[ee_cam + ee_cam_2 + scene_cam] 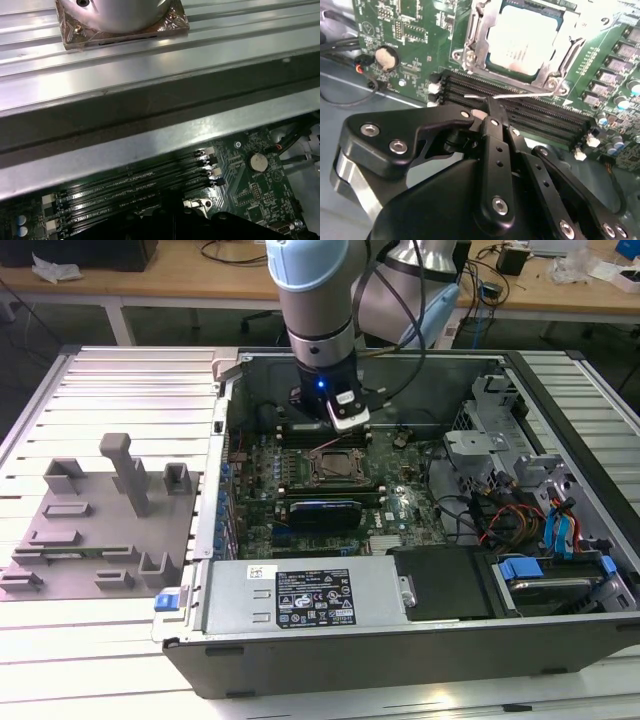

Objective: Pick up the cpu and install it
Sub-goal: 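Install the first cpu locking lever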

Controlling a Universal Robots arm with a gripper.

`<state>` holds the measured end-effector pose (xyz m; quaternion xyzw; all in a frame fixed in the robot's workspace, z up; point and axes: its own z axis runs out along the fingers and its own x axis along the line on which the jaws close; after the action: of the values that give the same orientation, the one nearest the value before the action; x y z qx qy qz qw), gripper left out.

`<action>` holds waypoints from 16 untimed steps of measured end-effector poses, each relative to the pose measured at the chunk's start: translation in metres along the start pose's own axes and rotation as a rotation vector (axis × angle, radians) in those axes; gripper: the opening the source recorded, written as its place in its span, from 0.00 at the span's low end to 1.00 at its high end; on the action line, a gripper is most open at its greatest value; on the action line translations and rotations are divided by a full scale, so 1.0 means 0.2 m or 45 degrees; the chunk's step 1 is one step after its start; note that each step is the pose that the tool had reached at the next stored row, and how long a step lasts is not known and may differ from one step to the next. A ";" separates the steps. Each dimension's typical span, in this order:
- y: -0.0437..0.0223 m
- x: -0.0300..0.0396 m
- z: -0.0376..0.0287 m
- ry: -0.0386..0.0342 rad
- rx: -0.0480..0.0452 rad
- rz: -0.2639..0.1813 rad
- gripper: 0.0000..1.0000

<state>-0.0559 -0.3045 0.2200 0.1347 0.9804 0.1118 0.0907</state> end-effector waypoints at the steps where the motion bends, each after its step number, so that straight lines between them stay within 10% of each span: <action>1: -0.004 0.005 0.011 -0.0005 0.000 0.002 0.11; 16: -0.028 0.016 0.070 -0.0158 0.030 0.032 0.11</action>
<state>-0.0574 -0.3061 0.2047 0.1488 0.9793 0.1007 0.0938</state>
